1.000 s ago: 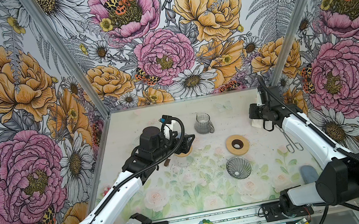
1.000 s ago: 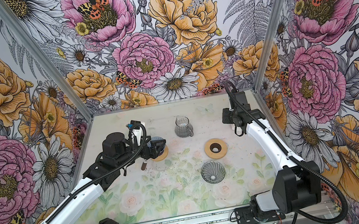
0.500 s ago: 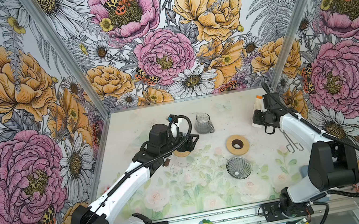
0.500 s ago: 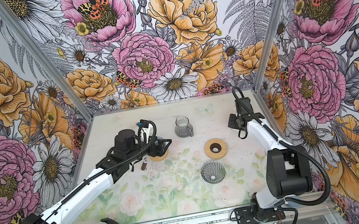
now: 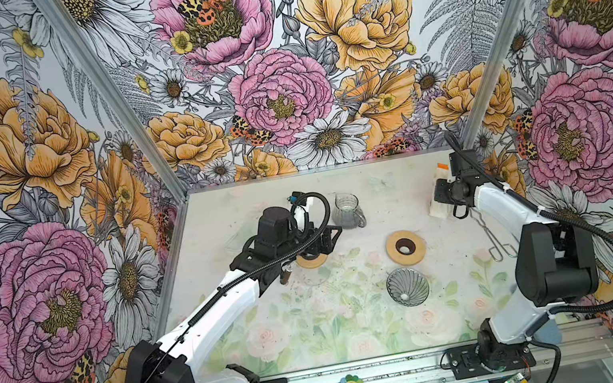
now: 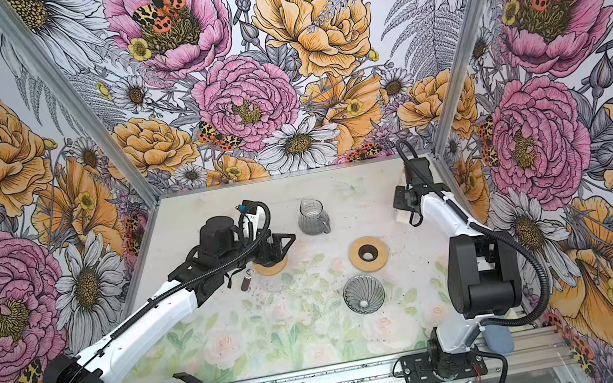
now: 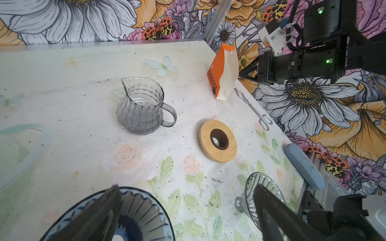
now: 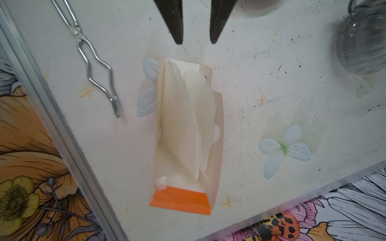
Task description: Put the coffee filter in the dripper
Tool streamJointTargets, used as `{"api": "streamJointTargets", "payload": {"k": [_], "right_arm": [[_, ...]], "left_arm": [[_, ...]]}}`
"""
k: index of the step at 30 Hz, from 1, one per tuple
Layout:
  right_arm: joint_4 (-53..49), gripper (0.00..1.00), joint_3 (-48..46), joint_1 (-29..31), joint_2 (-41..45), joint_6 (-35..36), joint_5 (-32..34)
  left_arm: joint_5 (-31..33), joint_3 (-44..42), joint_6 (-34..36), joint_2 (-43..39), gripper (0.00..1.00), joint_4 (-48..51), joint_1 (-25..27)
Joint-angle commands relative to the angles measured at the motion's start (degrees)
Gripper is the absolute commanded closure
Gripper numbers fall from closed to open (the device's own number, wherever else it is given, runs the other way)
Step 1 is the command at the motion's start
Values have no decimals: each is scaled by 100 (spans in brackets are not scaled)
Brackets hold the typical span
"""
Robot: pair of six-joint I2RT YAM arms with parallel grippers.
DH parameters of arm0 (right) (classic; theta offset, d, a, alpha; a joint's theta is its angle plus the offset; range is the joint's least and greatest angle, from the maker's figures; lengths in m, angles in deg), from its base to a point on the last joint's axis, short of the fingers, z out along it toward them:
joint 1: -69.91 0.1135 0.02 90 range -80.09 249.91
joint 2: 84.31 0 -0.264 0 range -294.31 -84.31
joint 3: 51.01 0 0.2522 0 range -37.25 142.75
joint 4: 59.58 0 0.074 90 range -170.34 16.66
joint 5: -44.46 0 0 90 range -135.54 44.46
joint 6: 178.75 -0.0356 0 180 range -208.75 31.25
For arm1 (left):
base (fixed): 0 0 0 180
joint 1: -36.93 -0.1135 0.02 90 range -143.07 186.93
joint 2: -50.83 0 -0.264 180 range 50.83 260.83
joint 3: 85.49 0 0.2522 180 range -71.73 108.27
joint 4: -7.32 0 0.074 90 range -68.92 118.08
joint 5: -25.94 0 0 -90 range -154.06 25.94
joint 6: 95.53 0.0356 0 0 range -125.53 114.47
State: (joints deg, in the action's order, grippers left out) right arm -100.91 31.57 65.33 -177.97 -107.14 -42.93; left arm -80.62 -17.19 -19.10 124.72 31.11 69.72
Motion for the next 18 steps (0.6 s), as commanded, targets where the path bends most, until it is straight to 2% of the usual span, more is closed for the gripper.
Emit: {"api": "streamJointTargets", "payload": {"k": [1, 6, 11, 18], "right_arm": [[-25, 77, 85, -21, -165, 366, 296], [-29, 77, 69, -25, -336, 714, 458], [-20, 78, 256, -19, -535, 676, 212], [-20, 78, 589, -22, -899, 548, 325]], "left_arm": [[-117, 153, -67, 74, 1, -52, 34], [-140, 196, -67, 193, 1, -53, 34], [-199, 275, -101, 297, 1, -44, 34], [-164, 285, -89, 269, 1, 17, 34]]}}
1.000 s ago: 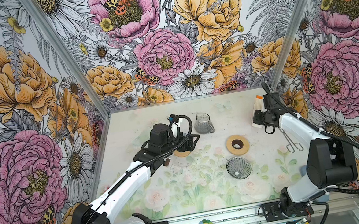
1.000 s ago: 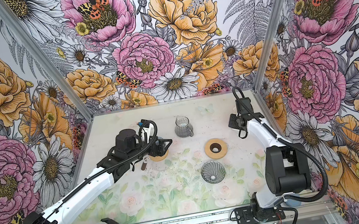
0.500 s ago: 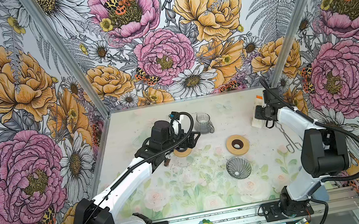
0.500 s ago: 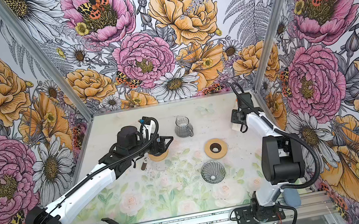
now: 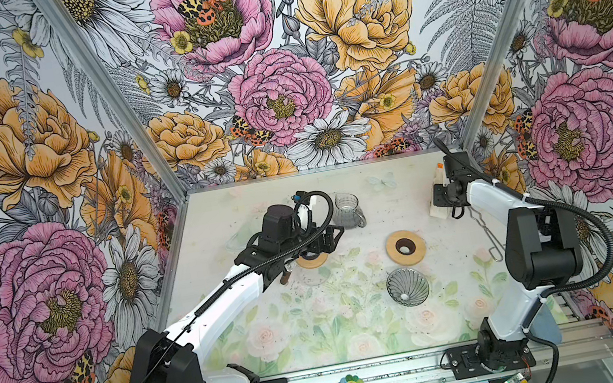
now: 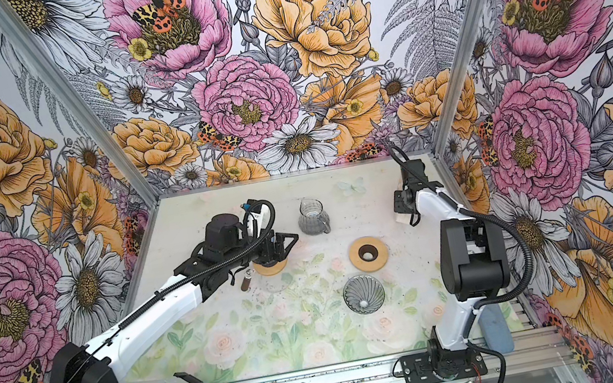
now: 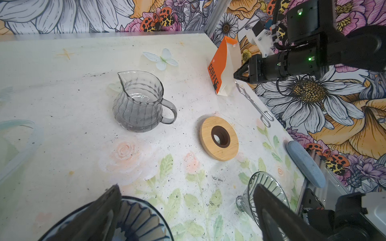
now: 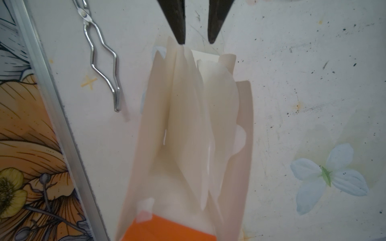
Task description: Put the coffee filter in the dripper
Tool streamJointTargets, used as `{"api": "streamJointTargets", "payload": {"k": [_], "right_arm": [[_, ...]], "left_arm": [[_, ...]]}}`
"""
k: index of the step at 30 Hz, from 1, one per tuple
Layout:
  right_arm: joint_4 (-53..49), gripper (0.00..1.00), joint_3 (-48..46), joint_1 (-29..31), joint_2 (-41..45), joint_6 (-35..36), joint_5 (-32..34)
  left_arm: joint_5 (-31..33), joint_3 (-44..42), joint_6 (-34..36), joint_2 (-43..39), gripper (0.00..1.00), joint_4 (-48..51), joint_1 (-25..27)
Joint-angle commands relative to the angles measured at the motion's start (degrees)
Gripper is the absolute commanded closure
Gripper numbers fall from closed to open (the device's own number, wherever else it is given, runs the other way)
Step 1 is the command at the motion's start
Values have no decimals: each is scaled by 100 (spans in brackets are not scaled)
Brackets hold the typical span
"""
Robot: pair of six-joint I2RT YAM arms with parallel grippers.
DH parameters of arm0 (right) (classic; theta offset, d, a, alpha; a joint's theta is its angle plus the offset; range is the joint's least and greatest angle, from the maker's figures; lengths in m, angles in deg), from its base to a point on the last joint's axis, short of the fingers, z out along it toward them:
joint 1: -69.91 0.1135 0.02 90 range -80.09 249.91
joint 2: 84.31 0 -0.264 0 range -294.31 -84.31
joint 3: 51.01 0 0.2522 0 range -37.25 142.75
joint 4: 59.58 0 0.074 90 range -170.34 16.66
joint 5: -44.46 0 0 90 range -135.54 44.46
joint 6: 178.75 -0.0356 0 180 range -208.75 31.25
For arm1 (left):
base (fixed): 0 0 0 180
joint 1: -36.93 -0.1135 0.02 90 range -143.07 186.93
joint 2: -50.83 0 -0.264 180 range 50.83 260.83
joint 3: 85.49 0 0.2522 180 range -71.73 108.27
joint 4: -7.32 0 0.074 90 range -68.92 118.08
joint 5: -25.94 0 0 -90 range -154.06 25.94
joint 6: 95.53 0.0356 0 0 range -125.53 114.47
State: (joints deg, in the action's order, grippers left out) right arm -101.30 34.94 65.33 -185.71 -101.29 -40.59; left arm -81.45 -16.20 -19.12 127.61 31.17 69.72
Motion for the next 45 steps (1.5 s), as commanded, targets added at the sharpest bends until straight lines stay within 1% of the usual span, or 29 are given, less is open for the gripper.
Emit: {"api": "streamJointTargets", "payload": {"k": [1, 3, 6, 11, 15, 23, 29, 32, 34, 37, 43, 45], "right_arm": [[18, 78, 308, -19, -182, -38, 102], [15, 78, 406, -23, -301, -44, 134], [12, 82, 538, -18, -453, -44, 262], [10, 94, 583, -25, -469, -78, 199], [1, 100, 483, -25, -285, -157, 91], [-165, 100, 363, -10, 45, -284, -126], [-362, 100, 381, -12, 88, -491, -244], [-482, 100, 400, -9, 33, -621, -407], [-543, 98, 363, -5, 38, -688, -471], [-543, 88, 263, -2, 70, -715, -452], [-553, 77, 236, 1, 274, -672, -484], [-552, 76, 190, 27, 442, -626, -488]], "left_arm": [[-73, 182, -82, -18, 1, 19, 34], [-65, 195, -68, -22, 1, 52, 34], [-64, 195, -74, -13, 1, 77, 32], [-48, 213, -67, 0, 1, 117, 31], [-57, 222, -73, 26, 1, 118, 33], [-115, 292, -74, 146, 1, 114, 34], [-127, 309, -71, 163, 1, 118, 35], [-128, 299, -76, 163, 1, 125, 40], [-126, 295, -80, 163, 1, 136, 42], [-128, 296, -79, 176, 1, 125, 35], [-178, 339, -87, 255, 1, 130, 40], [-188, 361, -101, 276, 1, 121, 43]]}}
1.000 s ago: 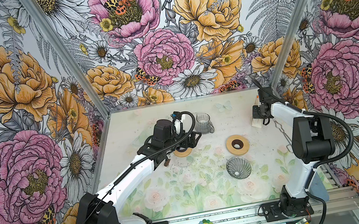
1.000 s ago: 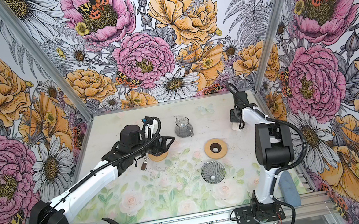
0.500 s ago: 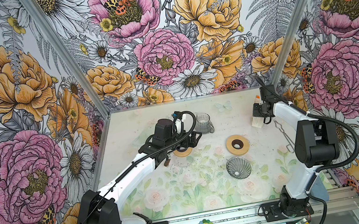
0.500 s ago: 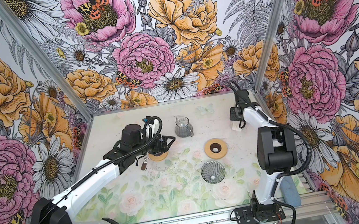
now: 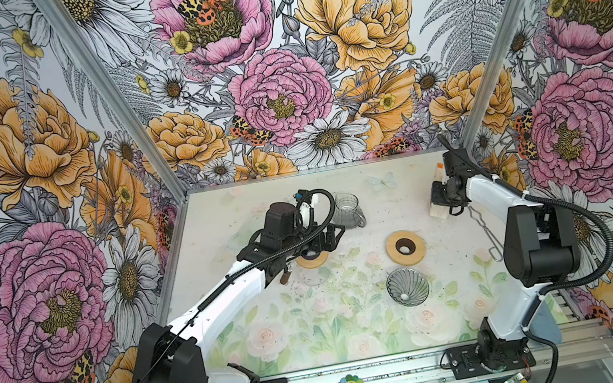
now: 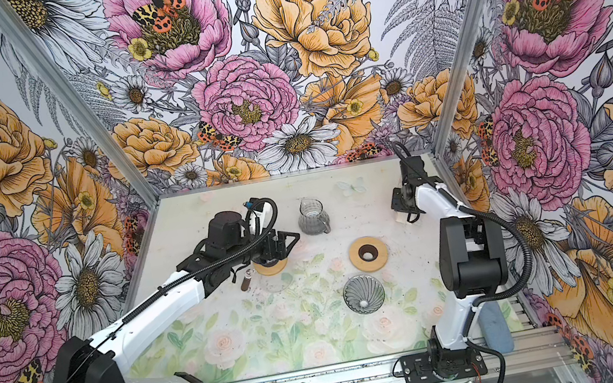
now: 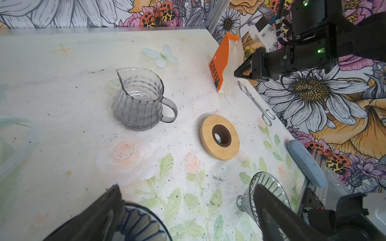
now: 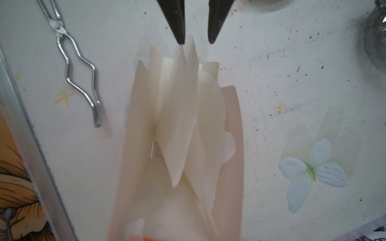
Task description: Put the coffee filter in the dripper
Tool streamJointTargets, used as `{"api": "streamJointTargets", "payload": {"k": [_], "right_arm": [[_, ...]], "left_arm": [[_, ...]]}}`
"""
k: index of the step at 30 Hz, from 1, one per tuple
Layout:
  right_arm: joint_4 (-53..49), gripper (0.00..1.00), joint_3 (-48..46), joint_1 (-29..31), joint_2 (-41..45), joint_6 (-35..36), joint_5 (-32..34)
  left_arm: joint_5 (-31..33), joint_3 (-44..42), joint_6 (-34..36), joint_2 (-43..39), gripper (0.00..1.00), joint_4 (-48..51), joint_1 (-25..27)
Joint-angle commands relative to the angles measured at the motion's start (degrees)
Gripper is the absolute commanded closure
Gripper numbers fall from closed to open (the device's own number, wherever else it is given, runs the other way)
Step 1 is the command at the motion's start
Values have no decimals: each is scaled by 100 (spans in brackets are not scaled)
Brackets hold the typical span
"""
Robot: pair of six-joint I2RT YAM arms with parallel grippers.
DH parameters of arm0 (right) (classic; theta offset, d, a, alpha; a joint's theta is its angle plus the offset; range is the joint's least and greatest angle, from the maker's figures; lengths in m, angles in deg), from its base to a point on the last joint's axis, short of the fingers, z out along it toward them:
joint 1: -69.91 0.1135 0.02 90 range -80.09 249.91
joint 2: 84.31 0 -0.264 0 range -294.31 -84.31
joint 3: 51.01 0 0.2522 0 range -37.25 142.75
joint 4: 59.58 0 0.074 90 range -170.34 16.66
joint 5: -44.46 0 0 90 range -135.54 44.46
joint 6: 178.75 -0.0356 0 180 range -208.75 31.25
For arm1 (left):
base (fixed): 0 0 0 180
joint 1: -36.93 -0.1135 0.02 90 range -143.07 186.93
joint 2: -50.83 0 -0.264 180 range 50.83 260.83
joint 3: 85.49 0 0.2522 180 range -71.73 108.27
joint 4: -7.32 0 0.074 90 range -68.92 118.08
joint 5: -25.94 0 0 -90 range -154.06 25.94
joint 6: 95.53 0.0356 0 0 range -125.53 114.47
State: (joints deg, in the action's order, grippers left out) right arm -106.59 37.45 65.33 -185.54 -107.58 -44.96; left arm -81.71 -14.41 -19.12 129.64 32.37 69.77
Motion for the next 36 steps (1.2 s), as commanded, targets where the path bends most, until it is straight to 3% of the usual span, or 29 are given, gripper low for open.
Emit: {"api": "streamJointTargets", "payload": {"k": [1, 12, 24, 36], "right_arm": [[-23, 75, -79, 44, 526, 26, -49], [-102, 70, -419, -41, 1293, 178, 222], [-138, 71, -123, -292, 637, 448, -225], [-155, 74, 324, -370, -184, 393, 36]], "left_arm": [[-177, 181, -96, 74, 1, -6, 38], [-135, 359, 146, -55, 1, 164, 33], [-46, 357, 211, -243, 1, 295, 39], [8, 459, 264, -145, 1, 426, 27]]}}
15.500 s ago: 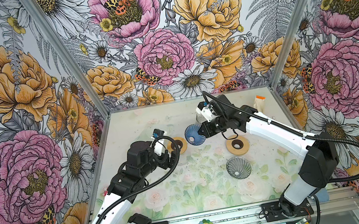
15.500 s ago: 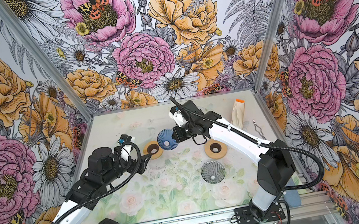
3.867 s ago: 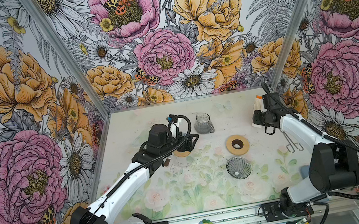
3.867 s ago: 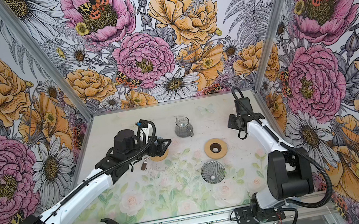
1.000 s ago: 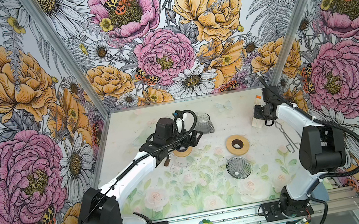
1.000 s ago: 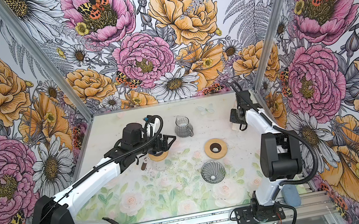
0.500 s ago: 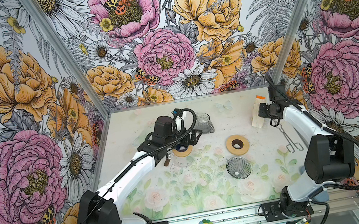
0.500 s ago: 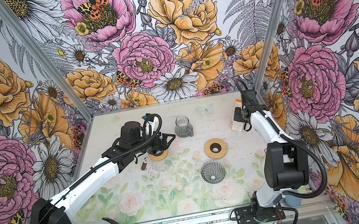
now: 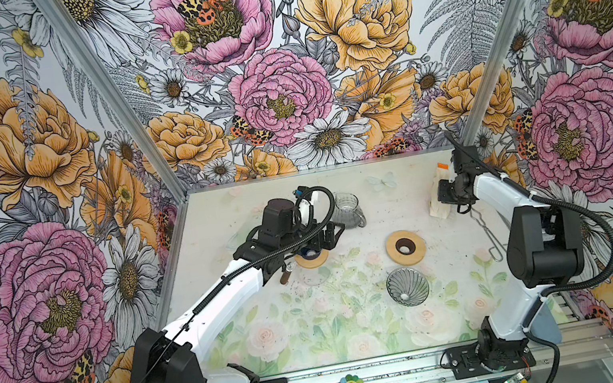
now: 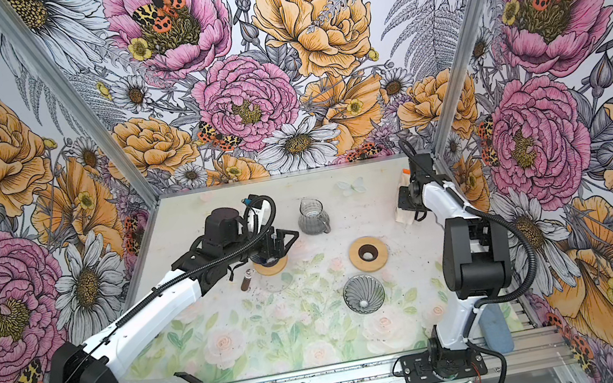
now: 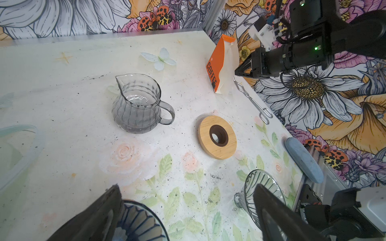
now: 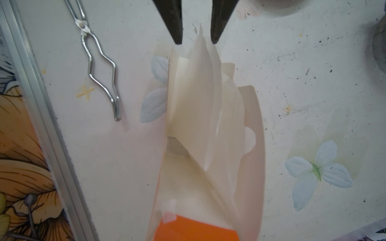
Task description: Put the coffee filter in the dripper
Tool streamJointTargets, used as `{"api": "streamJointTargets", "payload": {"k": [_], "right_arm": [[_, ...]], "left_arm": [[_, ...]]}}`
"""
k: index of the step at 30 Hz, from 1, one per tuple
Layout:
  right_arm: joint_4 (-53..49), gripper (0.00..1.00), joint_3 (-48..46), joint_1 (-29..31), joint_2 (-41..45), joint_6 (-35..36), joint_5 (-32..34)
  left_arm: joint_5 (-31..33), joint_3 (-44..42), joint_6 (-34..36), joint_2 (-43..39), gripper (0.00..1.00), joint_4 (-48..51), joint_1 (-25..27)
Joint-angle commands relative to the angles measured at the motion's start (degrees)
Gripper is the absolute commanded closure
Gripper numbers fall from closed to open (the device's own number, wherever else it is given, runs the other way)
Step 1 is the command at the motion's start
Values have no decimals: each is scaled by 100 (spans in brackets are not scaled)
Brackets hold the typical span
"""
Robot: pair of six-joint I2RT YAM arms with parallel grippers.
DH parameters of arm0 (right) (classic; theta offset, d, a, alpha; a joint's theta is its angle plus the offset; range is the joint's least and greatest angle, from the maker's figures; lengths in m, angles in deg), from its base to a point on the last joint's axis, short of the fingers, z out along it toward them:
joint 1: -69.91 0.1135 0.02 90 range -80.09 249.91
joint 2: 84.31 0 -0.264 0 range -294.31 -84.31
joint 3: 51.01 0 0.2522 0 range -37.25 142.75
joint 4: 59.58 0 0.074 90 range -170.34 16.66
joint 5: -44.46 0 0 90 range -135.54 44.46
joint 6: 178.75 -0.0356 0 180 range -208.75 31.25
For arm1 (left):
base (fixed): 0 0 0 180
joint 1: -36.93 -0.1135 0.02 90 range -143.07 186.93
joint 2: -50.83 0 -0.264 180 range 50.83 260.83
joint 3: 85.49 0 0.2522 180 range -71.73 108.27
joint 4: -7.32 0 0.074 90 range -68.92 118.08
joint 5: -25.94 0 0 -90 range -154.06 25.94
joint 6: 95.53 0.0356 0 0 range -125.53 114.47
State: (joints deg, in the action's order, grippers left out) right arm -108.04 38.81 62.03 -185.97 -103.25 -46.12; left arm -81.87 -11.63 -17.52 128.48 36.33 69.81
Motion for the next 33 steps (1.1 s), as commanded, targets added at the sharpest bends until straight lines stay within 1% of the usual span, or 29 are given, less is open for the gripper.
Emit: {"api": "streamJointTargets", "payload": {"k": [1, 5, 10, 12, 14, 16, 21, 24, 28, 33], "right_arm": [[-11, 75, 208, -58, -182, -44, 186], [-5, 79, 262, -96, -282, -41, 225], [3, 89, 356, -95, -354, -41, 276], [-3, 91, 358, -92, -328, -44, 286], [-3, 92, 341, -96, -245, -44, 248], [7, 89, 283, -91, -110, -37, 119], [7, 71, 17, 49, 414, 133, -178], [7, 65, -156, 140, 687, 173, -161], [-2, 62, -281, 153, 751, 124, -93], [-11, 63, -160, 148, 381, 45, 26]], "left_arm": [[28, 190, 108, -15, 1, 31, 25], [34, 227, 105, 13, 1, 71, 27], [62, 216, 97, 7, 1, 82, 26], [58, 217, 82, 5, 1, 93, 27], [74, 212, 69, -3, 1, 100, 23], [80, 205, 77, -13, 1, 101, 24], [62, 225, 68, 44, 1, 96, 25], [45, 245, 71, 88, 1, 80, 36], [23, 247, 65, 128, 1, 58, 50], [3, 238, 50, 154, 1, 45, 51]]}}
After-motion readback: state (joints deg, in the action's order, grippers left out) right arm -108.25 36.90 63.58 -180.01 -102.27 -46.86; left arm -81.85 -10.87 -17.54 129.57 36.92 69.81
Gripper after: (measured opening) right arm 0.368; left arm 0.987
